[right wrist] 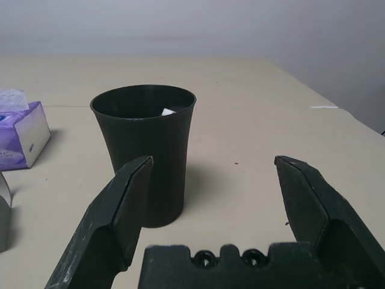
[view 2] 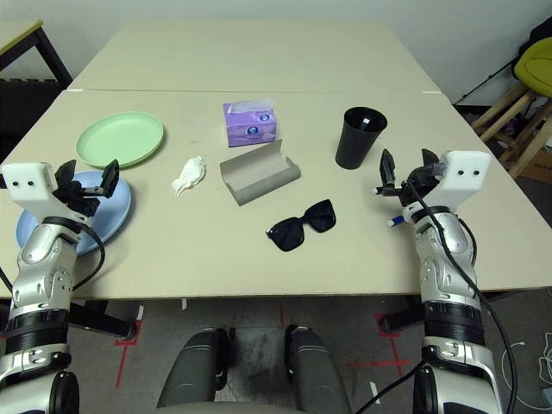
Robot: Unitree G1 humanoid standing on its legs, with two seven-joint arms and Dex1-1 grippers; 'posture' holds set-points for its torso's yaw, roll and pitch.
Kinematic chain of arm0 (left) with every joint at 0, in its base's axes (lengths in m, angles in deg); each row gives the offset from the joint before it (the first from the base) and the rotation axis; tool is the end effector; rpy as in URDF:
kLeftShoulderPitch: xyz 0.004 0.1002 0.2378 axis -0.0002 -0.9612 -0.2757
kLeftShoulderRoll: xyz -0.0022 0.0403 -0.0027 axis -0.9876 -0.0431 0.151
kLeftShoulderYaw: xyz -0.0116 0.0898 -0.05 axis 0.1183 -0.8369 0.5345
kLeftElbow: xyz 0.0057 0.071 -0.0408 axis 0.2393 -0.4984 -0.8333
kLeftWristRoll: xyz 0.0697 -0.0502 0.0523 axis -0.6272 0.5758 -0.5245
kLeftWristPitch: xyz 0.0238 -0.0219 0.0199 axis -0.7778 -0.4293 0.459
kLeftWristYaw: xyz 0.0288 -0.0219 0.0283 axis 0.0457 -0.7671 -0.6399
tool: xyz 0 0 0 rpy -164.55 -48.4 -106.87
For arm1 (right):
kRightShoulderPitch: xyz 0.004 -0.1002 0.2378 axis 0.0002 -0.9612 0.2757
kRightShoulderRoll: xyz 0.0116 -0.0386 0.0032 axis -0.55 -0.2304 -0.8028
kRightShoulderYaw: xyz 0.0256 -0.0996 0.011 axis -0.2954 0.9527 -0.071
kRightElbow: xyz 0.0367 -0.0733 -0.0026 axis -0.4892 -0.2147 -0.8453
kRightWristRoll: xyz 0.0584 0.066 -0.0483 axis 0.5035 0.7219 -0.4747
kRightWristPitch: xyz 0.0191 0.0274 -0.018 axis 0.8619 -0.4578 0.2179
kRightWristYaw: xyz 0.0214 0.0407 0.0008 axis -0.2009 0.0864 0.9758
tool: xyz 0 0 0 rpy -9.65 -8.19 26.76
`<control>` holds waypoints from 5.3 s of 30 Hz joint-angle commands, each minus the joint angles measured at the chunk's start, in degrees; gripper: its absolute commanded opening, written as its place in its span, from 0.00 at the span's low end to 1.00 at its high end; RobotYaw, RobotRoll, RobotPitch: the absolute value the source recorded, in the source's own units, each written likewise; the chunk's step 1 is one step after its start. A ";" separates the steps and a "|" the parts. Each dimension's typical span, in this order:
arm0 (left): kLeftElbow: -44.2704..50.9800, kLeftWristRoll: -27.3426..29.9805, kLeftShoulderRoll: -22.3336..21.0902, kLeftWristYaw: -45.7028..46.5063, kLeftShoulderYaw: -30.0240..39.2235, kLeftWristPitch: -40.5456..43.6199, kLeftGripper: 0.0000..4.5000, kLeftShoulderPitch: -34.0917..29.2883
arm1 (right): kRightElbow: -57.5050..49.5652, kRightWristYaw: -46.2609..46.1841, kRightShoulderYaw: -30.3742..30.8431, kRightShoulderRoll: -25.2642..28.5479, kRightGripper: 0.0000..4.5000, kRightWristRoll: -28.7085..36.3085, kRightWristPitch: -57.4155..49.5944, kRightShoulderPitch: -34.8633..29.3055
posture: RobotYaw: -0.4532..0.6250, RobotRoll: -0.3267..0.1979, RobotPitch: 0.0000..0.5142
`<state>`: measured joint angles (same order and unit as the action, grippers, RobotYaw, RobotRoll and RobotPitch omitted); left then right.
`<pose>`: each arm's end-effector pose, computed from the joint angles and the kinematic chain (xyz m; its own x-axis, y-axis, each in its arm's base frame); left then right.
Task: Organize and tidy the items on the table.
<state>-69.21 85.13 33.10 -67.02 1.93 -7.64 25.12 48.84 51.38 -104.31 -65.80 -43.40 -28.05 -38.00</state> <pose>0.2404 0.2921 0.1106 0.9807 0.0595 0.1864 -0.0722 0.9954 0.0622 0.2542 -0.2657 0.1039 0.9763 -0.0255 0.2148 0.0255 0.9997 0.0031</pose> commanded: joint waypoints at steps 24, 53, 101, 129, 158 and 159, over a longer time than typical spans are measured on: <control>0.18 0.46 0.36 0.31 -0.11 0.21 1.00 -0.39 | 0.13 1.77 0.63 0.42 0.99 -0.28 0.12 -0.24 | 0.52 0.62 0.19; 5.54 0.18 -0.11 0.73 -0.16 2.40 1.00 -3.71 | 3.55 48.33 15.54 7.71 0.99 5.57 3.34 6.42 | 0.57 0.62 0.22; -11.25 2.91 -24.62 -11.47 3.37 31.73 1.00 4.40 | 2.00 57.78 19.05 7.80 0.99 5.90 6.47 5.06 | 0.59 0.62 0.27; -17.64 4.31 -27.86 -15.08 5.38 41.67 0.51 5.08 | -5.92 55.01 20.12 7.46 1.00 6.48 2.17 2.70 | 0.57 0.62 0.27; -13.11 10.16 -30.64 -22.71 5.88 54.17 0.00 5.17 | -6.58 53.64 20.09 8.14 1.00 6.18 1.97 2.84 | 0.56 0.62 0.27; -12.66 10.38 -30.95 -22.96 6.20 54.55 0.00 4.80 | -6.46 53.66 20.09 8.18 1.00 6.14 2.07 2.80 | 0.56 0.62 0.27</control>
<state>-83.19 94.81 3.13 -88.68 8.15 45.45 30.88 42.03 104.91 -84.07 -58.26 -36.99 -26.63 -34.77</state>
